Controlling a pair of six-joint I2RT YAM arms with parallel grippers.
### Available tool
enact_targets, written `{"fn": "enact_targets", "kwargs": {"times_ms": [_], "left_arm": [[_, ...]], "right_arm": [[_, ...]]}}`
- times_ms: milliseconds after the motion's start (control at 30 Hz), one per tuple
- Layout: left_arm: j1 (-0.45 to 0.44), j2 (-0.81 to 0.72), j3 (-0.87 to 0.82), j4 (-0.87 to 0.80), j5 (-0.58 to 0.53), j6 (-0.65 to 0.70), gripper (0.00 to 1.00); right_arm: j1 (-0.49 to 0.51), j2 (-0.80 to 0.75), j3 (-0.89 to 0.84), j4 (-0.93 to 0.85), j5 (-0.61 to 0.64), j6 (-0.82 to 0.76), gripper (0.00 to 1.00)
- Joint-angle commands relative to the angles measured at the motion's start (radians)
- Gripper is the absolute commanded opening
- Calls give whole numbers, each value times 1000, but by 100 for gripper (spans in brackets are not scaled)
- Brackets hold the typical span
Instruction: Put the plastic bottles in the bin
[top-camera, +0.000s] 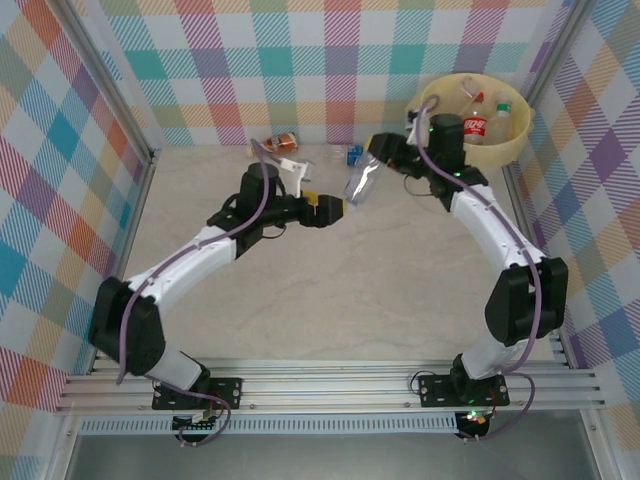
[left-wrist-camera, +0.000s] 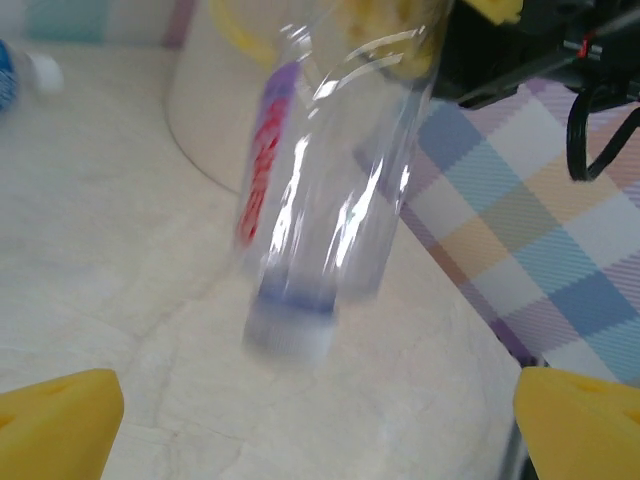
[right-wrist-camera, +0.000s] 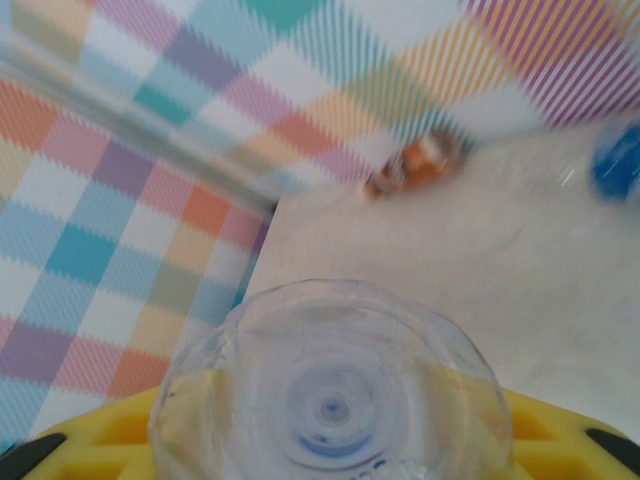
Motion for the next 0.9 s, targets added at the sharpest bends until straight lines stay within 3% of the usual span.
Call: {"fn": "enact_targets", "kwargs": {"times_ms": [0,167,533,667,867], "left_arm": [[-2,-89,-49,30,-222,-3,100],[0,-139,-95,-13,-335,2,100],[0,-111,-95,-29,-345,-11,100],[0,-78,-91,-26,-341,-25,100],[0,-32,-73,-19,-315,-51,100]], "right_arm": [[-53,-40,95,-30,115,-76,45],[-122,-39,204,-40,268,-132,45],[-319,-28,257,63,559,-70,46],[-389,-11,203,136,557,36,46],[-395,83,270,132,511,95,48]]}}
